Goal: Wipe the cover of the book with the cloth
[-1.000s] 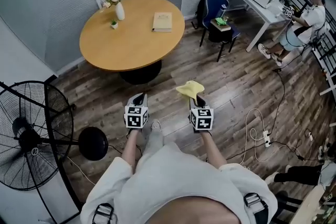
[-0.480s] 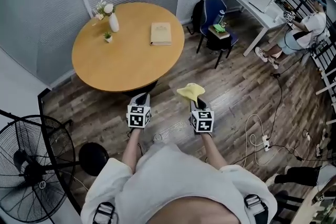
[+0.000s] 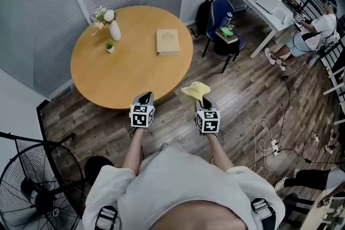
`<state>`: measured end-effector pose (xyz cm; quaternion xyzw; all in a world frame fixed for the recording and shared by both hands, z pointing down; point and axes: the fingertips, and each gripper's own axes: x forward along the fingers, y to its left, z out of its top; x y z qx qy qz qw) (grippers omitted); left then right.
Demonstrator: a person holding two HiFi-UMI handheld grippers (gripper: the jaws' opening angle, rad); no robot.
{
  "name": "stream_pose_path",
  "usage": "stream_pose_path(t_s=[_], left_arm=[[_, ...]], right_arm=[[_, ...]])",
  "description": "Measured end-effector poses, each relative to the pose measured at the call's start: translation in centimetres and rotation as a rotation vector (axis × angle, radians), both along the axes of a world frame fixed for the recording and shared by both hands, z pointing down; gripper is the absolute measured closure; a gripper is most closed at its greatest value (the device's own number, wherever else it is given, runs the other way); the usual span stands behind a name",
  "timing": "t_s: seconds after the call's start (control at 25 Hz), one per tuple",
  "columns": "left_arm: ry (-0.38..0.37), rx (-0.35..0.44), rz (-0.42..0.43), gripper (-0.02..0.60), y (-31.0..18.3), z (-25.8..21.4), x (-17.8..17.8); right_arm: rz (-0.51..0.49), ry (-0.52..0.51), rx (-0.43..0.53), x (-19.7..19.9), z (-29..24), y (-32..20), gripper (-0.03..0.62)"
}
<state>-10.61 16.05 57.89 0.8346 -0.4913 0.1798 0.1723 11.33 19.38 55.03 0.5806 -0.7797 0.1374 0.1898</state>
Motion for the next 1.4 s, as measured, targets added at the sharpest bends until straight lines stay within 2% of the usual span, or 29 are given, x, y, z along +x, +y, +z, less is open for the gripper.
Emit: stream_pose_path(t_s=[0.32,0.84,1.08,1.4], left_arm=[[-0.009,-0.001,0.024,0.572,-2.9,0.3,-0.9],[-0.020,-0.038,0.016,0.572,-3.3,2.3,-0.9],[-0.028,-0.046,0.001,0.572,-6.1,2.8,-0.8],[-0.044,-0.060,-0.002,0.572,-12.2,3.2,-0.1]], right_arm=[[0.010,-0.002,-0.008,-1.1,0.6,-2.5,0.526],[-0.008,-0.015,-0.045,-1.3,2.6,-3.3,0.526],[-0.022,-0.028,-0.054,-1.3,3.3,-6.0,0.526],[-0.029,-0.041,-0.069,-0.6,4.4,-12.2,0.526]])
